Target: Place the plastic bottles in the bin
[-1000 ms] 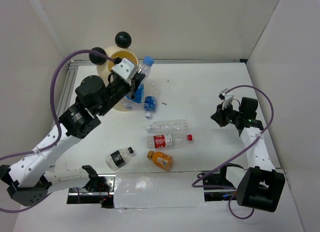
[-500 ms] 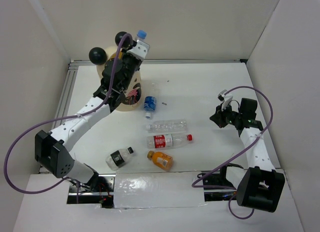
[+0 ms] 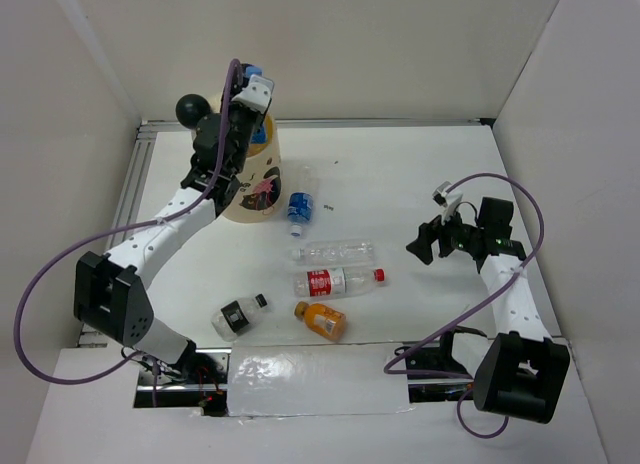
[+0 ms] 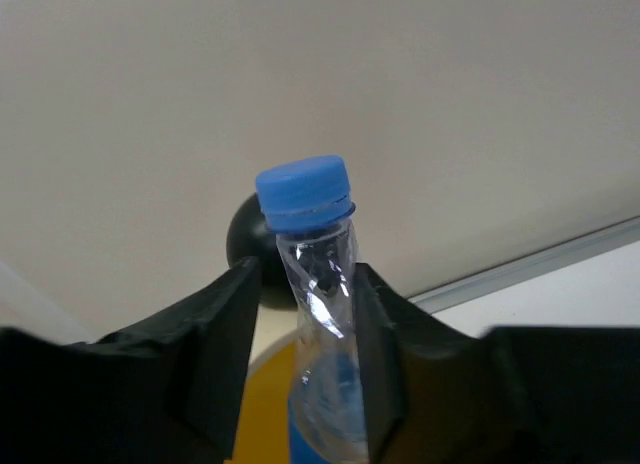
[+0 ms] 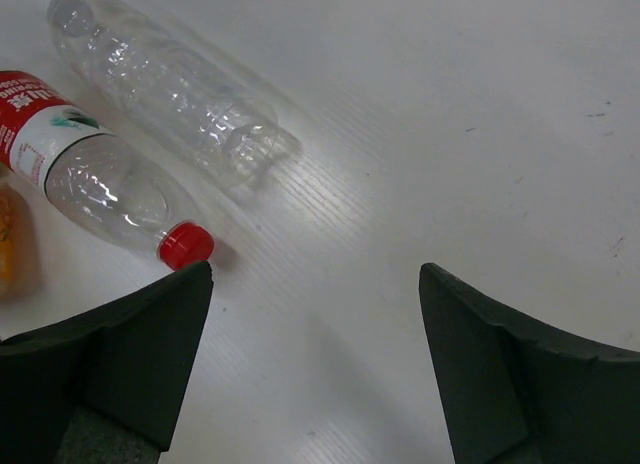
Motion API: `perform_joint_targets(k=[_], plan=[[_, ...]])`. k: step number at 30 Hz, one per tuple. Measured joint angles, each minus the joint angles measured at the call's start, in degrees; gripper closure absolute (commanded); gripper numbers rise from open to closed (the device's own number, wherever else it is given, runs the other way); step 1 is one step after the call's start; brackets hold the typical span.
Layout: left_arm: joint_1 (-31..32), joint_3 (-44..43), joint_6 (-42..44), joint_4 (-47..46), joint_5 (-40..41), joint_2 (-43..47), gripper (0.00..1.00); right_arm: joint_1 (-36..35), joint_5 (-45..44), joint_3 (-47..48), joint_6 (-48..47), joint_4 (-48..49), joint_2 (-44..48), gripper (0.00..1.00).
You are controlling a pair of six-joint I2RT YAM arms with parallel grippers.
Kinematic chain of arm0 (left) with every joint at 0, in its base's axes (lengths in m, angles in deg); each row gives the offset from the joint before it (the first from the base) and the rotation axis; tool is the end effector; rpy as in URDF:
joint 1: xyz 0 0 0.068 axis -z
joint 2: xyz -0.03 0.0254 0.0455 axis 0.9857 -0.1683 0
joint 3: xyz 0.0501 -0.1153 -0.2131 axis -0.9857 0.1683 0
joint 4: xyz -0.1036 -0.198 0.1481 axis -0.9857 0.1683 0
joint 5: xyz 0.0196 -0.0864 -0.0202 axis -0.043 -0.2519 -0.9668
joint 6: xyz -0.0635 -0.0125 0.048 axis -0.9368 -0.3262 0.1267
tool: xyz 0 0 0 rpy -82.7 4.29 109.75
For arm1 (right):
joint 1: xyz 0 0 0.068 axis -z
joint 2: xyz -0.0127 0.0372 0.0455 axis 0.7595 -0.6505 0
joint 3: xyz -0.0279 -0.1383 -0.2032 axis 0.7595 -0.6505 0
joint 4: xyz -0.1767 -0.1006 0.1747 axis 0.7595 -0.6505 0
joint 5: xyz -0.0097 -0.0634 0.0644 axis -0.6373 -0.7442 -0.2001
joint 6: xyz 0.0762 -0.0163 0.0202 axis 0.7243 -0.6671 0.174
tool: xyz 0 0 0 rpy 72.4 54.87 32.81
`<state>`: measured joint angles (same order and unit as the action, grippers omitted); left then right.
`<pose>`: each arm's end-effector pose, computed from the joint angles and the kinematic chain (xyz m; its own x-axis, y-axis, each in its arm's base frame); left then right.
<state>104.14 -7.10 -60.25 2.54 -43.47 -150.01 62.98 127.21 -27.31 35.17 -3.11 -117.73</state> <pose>0.3703 -0.1415 0.4082 0.3379 0.2283 -0.9131 0.0169 0.9685 0.2484 0.2429 -0.0059 0.1956 -0.4143 -0.2759 -0.8673 -0.6621 0.7452 0.0792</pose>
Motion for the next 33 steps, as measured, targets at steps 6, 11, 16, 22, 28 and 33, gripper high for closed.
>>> perform_joint_targets(k=[6, 11, 16, 22, 28, 33], plan=[[-0.59, 0.28, -2.05, 0.11, -0.15, -1.79, 0.26, 0.00, 1.57, 1.42, -0.63, -1.18, -2.21, 0.00], [1.29, -0.55, -5.40, 4.68, -0.02, 0.17, 0.22, -3.04, 0.81, 10.36, 3.93, -2.62, -11.45, 0.11], [8.85, 4.46, -14.78, 17.86, -4.22, 17.51, 0.00, -14.80, -7.74, 25.46, 16.94, 1.62, -23.78, 0.14], [15.10, 14.16, -25.29, 31.80, -8.39, 34.47, 0.00, -29.88, -20.11, 48.87, 35.89, 6.12, -44.83, 0.00], [22.36, 24.24, -32.89, 50.93, -7.06, 38.58, 0.00, -38.88, -32.79, 62.71, 47.41, 6.78, -61.16, 0.00], [24.11, 25.66, -36.98, 59.12, -3.87, 43.10, 0.00, -41.94, -37.42, 66.95, 52.59, 6.82, -68.98, 0.00]])
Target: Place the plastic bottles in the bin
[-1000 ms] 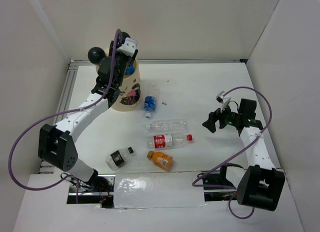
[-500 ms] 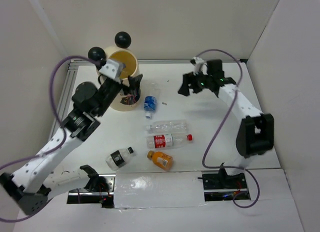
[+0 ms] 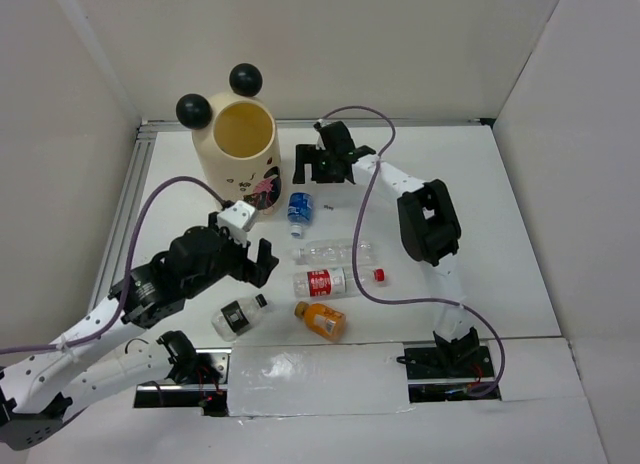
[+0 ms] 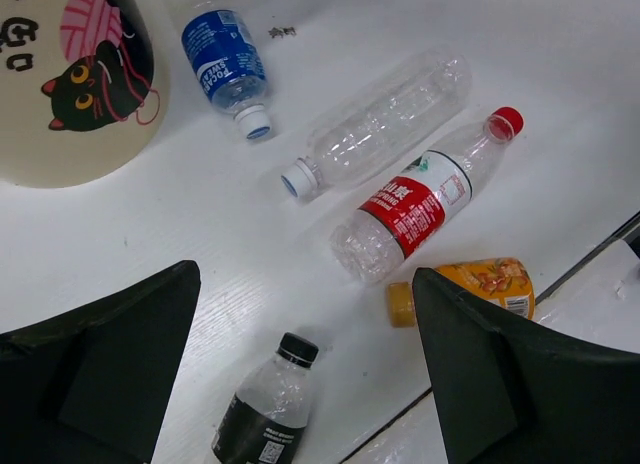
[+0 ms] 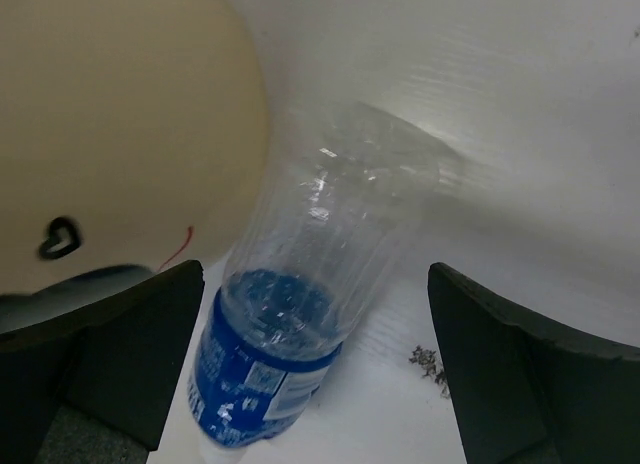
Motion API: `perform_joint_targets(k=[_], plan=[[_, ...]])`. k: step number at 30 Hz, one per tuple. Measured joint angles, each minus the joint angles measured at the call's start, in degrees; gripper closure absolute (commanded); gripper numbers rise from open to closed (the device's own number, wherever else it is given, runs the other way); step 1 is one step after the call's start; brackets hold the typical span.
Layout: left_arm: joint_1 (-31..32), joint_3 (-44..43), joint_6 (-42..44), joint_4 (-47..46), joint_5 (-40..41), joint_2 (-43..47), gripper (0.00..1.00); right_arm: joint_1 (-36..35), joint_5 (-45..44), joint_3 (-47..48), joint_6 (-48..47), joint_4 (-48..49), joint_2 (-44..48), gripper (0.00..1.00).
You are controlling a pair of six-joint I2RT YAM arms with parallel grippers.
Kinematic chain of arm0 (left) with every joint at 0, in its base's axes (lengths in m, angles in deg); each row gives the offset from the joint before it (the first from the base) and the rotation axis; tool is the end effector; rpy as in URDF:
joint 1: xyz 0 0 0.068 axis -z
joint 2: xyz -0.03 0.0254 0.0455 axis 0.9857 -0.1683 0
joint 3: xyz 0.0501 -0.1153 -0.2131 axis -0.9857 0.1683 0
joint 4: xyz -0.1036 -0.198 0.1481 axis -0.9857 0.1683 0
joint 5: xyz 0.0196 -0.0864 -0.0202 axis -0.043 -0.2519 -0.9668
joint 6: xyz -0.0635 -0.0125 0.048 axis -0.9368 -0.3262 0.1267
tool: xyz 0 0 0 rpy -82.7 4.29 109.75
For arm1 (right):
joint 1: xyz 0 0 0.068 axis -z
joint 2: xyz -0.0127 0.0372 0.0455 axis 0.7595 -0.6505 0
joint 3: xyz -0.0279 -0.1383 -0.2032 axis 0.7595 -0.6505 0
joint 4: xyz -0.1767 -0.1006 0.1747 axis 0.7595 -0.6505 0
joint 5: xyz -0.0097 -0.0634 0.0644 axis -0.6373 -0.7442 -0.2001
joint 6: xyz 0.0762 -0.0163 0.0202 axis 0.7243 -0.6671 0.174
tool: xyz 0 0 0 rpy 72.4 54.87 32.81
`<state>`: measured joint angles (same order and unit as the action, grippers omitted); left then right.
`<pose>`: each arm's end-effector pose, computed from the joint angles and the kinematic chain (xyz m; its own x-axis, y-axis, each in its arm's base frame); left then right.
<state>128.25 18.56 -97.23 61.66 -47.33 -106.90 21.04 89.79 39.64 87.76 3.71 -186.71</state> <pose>0.1605 -0.1545 0.3103 -0.4000 0.0464 -0.9153 0.4938 0.8523 -0.1726 0.4587 0.2615 0.1633 -0.7497 -0.0242 -0.6614 -0.3479 0.8646 0.3626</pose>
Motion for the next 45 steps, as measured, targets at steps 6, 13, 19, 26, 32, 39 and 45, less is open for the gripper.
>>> perform_joint_targets(k=[6, 13, 19, 26, 32, 39, 45], plan=[[0.26, 0.00, -2.75, 2.43, 1.86, 1.66, 0.00, -0.33, -5.42, 3.26, 3.37, -0.17, -5.07, 0.00], [0.26, 0.81, -0.46, 3.58, -0.24, -2.84, 0.00, -0.61, -4.70, 5.14, 5.05, 1.64, -8.09, 0.43], [0.55, 3.39, 4.46, 3.91, -4.07, -4.28, 0.00, 2.01, 5.46, 3.26, 6.99, 2.75, -7.72, 0.77], [1.99, 3.63, 8.55, 3.61, -5.92, -6.73, 0.00, 10.58, 15.96, 0.37, 6.82, 3.32, -1.84, 0.86], [2.71, 1.05, 10.14, 5.79, -7.85, -12.11, 0.00, 16.41, 28.46, 4.09, 3.17, 12.96, 8.00, 0.87], [4.44, -6.05, 9.09, 12.09, -8.39, -18.25, 0.00, 9.81, 38.77, 21.03, -7.91, 26.71, 11.74, 0.96], [5.53, -8.52, 4.46, 17.27, -8.74, -18.18, 0.00, -3.02, 41.48, 30.88, -18.14, 34.45, 9.42, 0.99]])
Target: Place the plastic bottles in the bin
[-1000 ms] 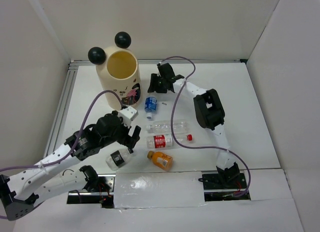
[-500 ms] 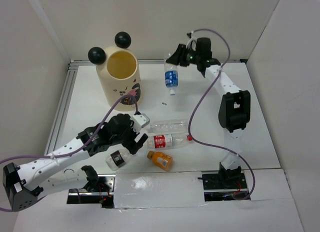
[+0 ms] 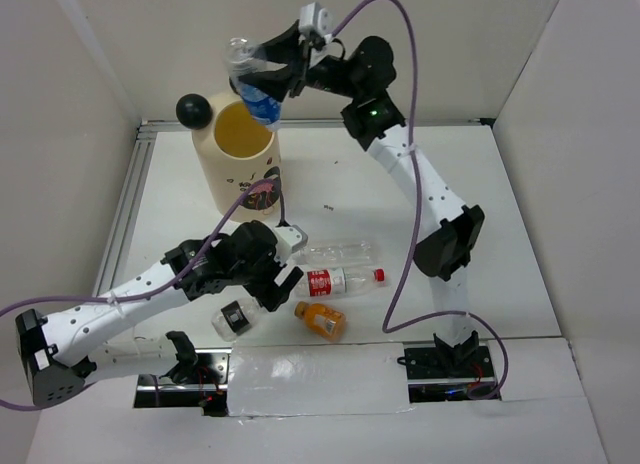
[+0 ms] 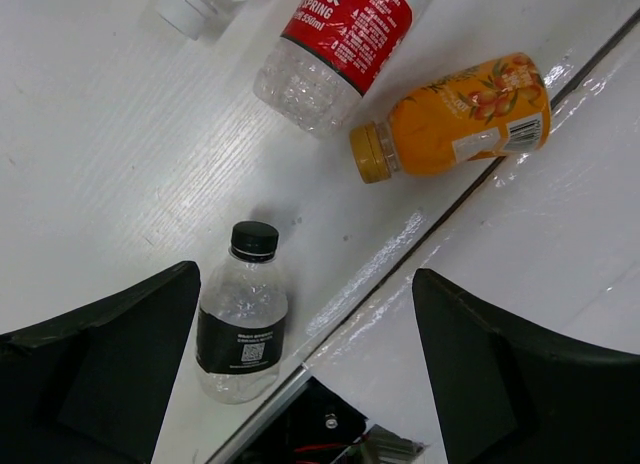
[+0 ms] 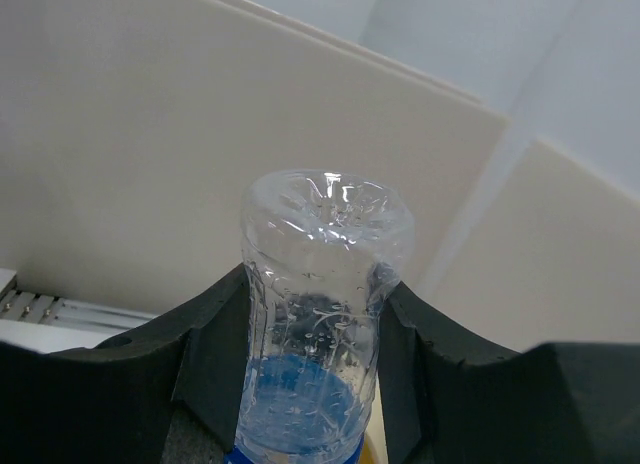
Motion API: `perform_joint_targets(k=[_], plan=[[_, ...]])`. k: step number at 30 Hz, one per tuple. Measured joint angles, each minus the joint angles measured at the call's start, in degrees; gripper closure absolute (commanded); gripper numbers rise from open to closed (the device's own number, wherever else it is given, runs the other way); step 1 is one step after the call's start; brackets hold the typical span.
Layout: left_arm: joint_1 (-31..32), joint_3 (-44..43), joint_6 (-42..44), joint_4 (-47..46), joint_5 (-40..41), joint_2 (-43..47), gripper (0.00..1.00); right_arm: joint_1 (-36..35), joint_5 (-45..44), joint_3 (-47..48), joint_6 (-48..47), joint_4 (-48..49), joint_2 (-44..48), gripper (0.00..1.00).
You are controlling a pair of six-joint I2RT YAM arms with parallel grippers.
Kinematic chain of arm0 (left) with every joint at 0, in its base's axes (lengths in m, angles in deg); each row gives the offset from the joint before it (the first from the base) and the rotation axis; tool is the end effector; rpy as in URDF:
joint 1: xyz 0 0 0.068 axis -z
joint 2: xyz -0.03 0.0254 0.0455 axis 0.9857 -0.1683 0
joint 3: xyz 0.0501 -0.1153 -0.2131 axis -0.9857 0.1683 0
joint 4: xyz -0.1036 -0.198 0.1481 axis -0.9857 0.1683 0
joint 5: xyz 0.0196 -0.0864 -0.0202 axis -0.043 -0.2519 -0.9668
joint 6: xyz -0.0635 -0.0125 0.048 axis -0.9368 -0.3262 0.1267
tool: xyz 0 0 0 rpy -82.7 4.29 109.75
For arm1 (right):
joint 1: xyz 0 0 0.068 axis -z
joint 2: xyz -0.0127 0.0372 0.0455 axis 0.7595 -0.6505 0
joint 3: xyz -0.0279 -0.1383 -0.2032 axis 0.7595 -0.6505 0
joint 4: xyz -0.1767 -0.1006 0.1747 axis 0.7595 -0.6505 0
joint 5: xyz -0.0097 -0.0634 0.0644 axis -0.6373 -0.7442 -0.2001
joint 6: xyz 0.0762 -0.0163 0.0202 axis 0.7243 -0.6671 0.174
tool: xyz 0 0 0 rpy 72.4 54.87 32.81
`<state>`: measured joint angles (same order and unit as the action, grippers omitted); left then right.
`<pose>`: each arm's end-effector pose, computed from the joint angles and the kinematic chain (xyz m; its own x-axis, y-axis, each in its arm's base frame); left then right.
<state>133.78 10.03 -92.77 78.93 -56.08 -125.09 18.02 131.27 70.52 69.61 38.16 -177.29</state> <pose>0.1562 -0.2023 0.2591 -0.5918 0.4685 -0.6559 0.6691 0.7393 -0.0756 0.3595 0.2832 0.5189 0.4370 0.2889 -0.8518 -0.8986 0.1805 -0.3998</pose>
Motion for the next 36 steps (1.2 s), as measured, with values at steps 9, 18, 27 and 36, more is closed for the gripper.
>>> perform_joint_targets(k=[9, 18, 27, 36], plan=[[1.05, -1.95, -6.32, 5.92, -0.35, 1.99, 0.00, -6.34, 0.68, -0.72, -5.05, 6.64, -8.22, 1.00], [1.09, -3.54, -8.04, 9.38, -0.37, 2.71, 0.00, -5.68, 3.63, -4.31, -3.67, 15.63, -14.84, 0.61], [1.07, -5.16, -6.32, 9.70, 1.31, -0.83, 0.00, -5.60, 6.71, -4.33, -12.00, 11.30, -14.34, 0.02], [-0.26, -6.45, 1.79, 5.95, 0.13, -9.14, 0.00, -1.55, 5.86, -4.39, -20.37, -5.09, -6.60, 0.10]])
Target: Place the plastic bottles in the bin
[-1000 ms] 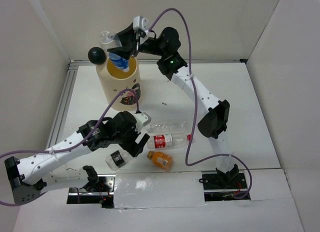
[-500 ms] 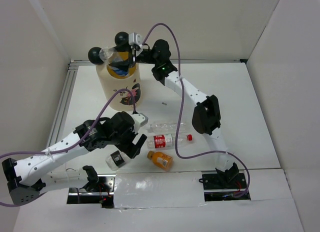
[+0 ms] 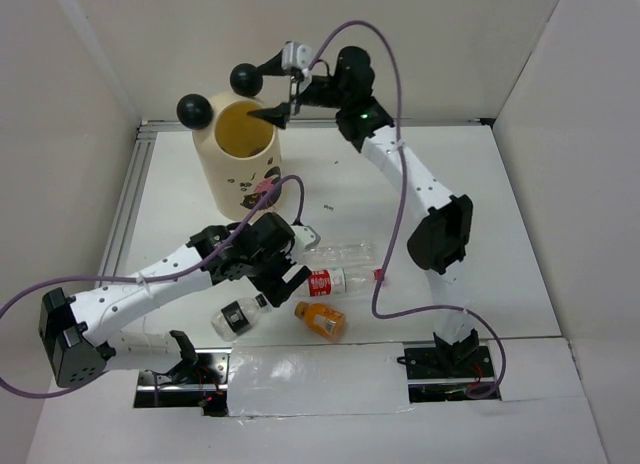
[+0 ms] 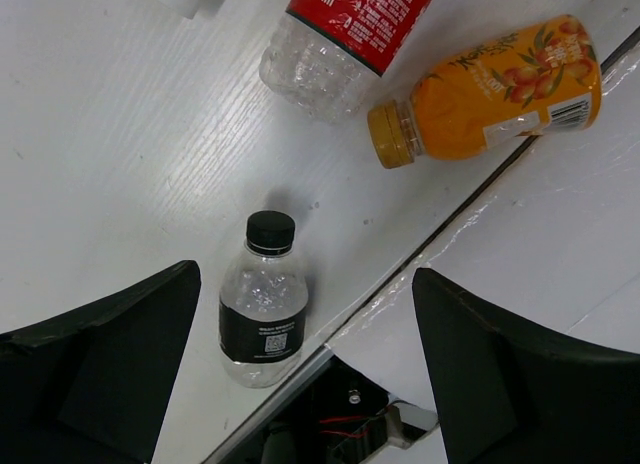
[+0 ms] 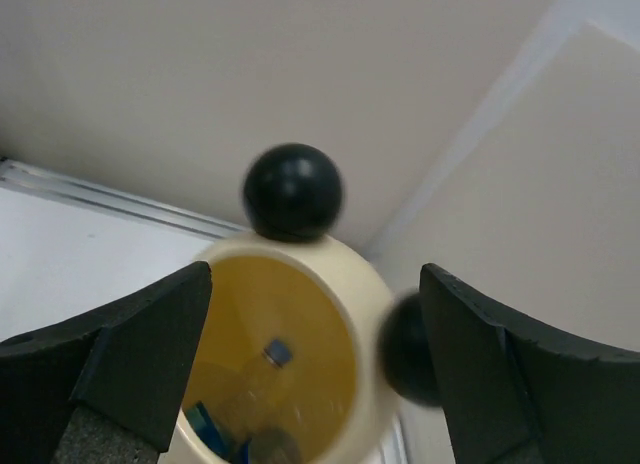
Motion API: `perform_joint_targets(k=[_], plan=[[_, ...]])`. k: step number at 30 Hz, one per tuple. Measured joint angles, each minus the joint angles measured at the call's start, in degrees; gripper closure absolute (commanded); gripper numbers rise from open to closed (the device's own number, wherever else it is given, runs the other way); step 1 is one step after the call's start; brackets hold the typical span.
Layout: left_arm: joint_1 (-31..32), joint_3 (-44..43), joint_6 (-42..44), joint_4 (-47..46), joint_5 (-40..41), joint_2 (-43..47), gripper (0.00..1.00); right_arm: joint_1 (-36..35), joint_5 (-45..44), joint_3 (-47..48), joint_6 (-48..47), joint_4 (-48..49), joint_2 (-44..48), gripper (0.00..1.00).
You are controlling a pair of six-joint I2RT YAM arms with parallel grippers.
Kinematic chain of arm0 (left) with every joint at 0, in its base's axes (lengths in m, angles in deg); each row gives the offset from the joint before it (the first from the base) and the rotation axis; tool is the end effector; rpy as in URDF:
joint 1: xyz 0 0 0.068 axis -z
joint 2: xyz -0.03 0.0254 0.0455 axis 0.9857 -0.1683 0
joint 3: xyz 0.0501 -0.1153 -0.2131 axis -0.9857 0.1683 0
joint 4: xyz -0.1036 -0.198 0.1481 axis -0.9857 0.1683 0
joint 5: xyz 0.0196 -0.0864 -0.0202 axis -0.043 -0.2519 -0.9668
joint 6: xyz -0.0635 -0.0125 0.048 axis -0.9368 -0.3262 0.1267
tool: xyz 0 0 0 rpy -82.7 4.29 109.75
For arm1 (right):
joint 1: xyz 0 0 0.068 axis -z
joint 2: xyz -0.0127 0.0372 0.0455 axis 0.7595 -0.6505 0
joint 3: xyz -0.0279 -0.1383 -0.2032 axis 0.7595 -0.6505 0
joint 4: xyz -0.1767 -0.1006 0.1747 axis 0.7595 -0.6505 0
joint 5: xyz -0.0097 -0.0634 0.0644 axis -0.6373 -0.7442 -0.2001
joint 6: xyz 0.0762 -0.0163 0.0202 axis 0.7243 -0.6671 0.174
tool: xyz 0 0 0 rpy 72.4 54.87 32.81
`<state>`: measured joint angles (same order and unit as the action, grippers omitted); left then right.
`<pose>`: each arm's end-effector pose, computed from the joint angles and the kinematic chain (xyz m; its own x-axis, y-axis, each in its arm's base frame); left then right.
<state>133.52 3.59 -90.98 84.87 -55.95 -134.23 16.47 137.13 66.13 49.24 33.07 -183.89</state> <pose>0.1687 -0.2168 0.2496 -0.6269 0.5611 -0.5405 0.6793 0.7334 -0.0266 0.3937 0.3250 0.4282 0.5403 0.1450 -0.8289 -0.8411 0.0639 -0.5371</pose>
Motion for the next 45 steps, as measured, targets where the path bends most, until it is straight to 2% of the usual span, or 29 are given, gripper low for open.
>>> perform_joint_targets(k=[1, 4, 5, 6, 7, 8, 9, 10, 11, 12, 13, 15, 16, 18, 21, 26, 32, 37, 42, 45], plan=[[-0.39, 0.33, 0.90, -0.35, -0.26, 0.00, 0.00, 1.27, -0.94, 0.00, -0.50, -2.23, 1.42, 0.36], [-1.68, 1.31, 3.61, -1.49, -1.11, -0.42, 0.03, 5.75, -8.20, -0.28, -0.11, -7.10, 5.86, 0.90], [-2.43, 1.49, 4.96, -1.92, -1.55, -1.14, 0.07, 7.74, -13.07, -1.53, 1.92, -9.07, 7.96, 1.00], [-2.80, 1.51, 5.31, -2.16, -1.75, -2.01, 0.10, 9.44, -17.20, -2.45, 3.39, -10.91, 9.70, 1.00], [-3.30, 1.49, 6.47, -2.43, -1.75, -3.56, 0.19, 11.63, -21.24, -2.97, 4.96, -13.51, 11.28, 0.94], [-3.58, 1.40, 6.64, -2.45, -1.66, -5.05, 0.24, 13.68, -23.61, -3.23, 6.08, -16.06, 12.33, 0.60], [-3.85, 0.96, 7.13, -1.79, -1.42, -7.23, 0.25, 16.50, -23.54, -3.23, 7.19, -18.78, 12.96, 0.46], [-4.04, 0.11, 7.34, -0.81, -0.85, -10.08, 0.25, 19.32, -23.50, -3.82, 7.80, -21.24, 13.60, 0.25], [-4.07, -0.17, 7.30, -0.61, -0.59, -11.17, 0.25, 21.75, -22.82, -5.29, 8.11, -23.54, 14.34, 0.25], [-4.07, -0.87, 6.56, 0.13, -0.15, -13.05, 0.18, 25.09, -21.46, -8.96, 8.04, -24.65, 15.80, 0.15], [-4.07, -1.55, 5.92, 0.92, 0.39, -14.73, 0.15, 28.04, -20.04, -13.29, 8.48, -26.67, 17.57, 0.12], [-3.98, -2.80, 3.32, 2.56, 1.79, -17.11, 0.15, 33.55, -17.64, -22.69, 8.66, -29.03, 20.87, 0.10], [-3.72, -3.50, 2.10, 3.30, 2.62, -18.16, 0.10, 36.30, -16.50, -27.45, 8.74, -29.77, 22.27, 0.09], [-2.80, -4.90, -0.63, 4.83, 5.05, -20.50, 0.09, 41.16, -14.51, -36.06, 8.76, -31.15, 24.90, 0.08], [-0.48, -7.93, -5.53, 8.07, 8.24, -25.42, 0.08, 45.83, -10.73, -43.12, 8.55, -33.62, 28.02, 0.07], [0.94, -10.62, -13.40, 13.22, 10.21, -30.69, 0.07, 50.51, -4.11, -45.09, 7.65, -34.14, 31.67, 0.07], [-0.50, -3.34, -20.15, 14.47, 10.14, -25.22, 0.07, 54.42, 2.47, -47.54, 5.64, -34.27, 34.51, 0.07], [-3.21, 2.23, -22.56, 14.93, 9.49, -21.77, 0.07, 55.78, 6.36, -49.44, 3.98, -35.89, 34.64, 0.07], [-5.25, 2.97, -22.25, 12.87, 8.61, -23.37, 0.07, 56.08, 9.05, -50.69, 3.13, -37.20, 35.08, 0.07], [-6.16, 2.97, -21.64, 11.54, 8.37, -25.53, 0.10, 56.74, 10.03, -51.52, 2.49, -37.90, 36.06, 0.07]])
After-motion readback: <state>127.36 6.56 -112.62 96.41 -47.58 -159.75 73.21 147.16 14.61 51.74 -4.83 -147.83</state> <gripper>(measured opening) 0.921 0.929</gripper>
